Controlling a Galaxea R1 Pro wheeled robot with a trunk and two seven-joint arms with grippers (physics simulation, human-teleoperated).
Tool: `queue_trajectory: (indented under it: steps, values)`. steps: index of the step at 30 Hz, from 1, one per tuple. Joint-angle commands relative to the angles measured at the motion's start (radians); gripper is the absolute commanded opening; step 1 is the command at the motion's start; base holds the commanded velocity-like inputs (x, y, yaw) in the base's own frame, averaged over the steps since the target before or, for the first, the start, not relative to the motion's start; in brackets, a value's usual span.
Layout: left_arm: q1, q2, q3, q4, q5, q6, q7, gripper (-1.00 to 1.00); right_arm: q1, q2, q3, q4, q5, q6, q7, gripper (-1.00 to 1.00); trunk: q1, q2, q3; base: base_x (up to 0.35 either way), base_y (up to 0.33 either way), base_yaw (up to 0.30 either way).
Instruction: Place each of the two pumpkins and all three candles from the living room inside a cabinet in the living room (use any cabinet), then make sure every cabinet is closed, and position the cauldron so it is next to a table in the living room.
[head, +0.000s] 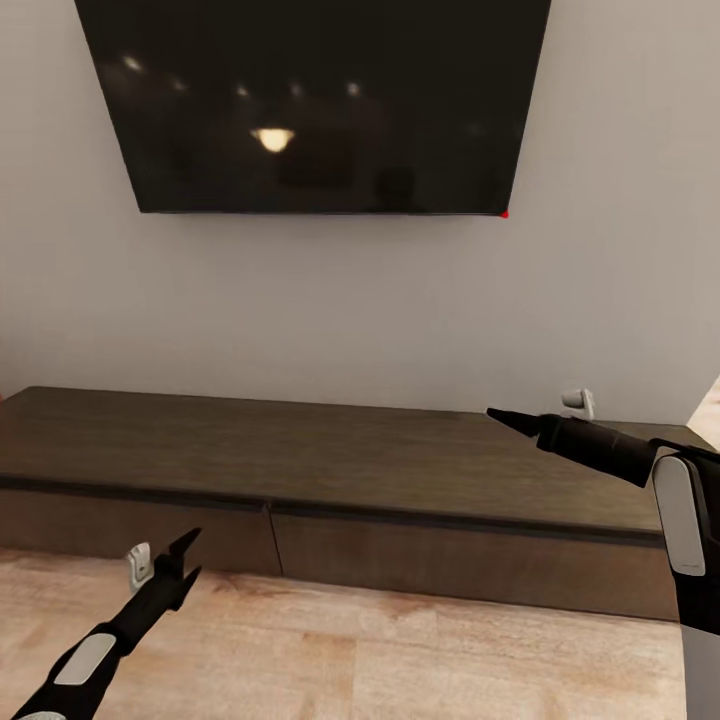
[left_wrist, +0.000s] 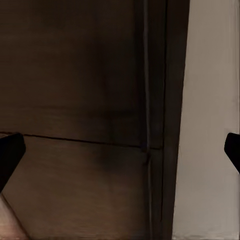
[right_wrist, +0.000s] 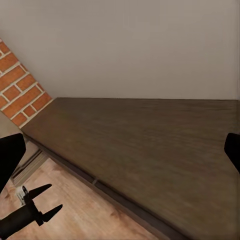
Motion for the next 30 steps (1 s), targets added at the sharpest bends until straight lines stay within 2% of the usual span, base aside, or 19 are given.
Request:
queue_trajectory:
  steps: [1, 6, 10, 23, 30]
  values:
    - [-0.001, -0.001, -0.004, 0.000, 0.005, 0.008, -0.005, 1.00, -0.001, 0.000, -0.001, 0.000, 0.004, 0.004, 0.007, 1.00, 0.000, 0.000, -0.001, 0.000, 0.000, 0.000]
    - [-0.001, -0.010, -0.036, -0.004, 0.004, 0.003, -0.037, 1.00, 0.000, 0.000, 0.000, 0.000, 0.004, 0.004, 0.007, 1.00, 0.000, 0.000, -0.001, 0.000, 0.000, 0.000]
    - [0.001, -0.014, -0.067, -0.004, 0.003, -0.033, -0.104, 1.00, 0.001, 0.000, 0.000, 0.000, 0.004, 0.004, 0.007, 1.00, 0.000, 0.000, -0.001, 0.011, 0.000, 0.000]
    - [0.004, -0.016, -0.076, 0.000, 0.003, -0.049, -0.121, 1.00, 0.001, 0.001, 0.000, 0.000, 0.003, 0.004, 0.007, 1.00, 0.000, 0.000, -0.001, 0.033, -0.008, 0.000]
    - [0.008, -0.016, -0.075, -0.001, 0.004, -0.049, -0.123, 1.00, 0.001, 0.001, 0.000, 0.000, 0.003, 0.004, 0.007, 1.00, 0.000, 0.000, -0.001, 0.068, -0.211, 0.000]
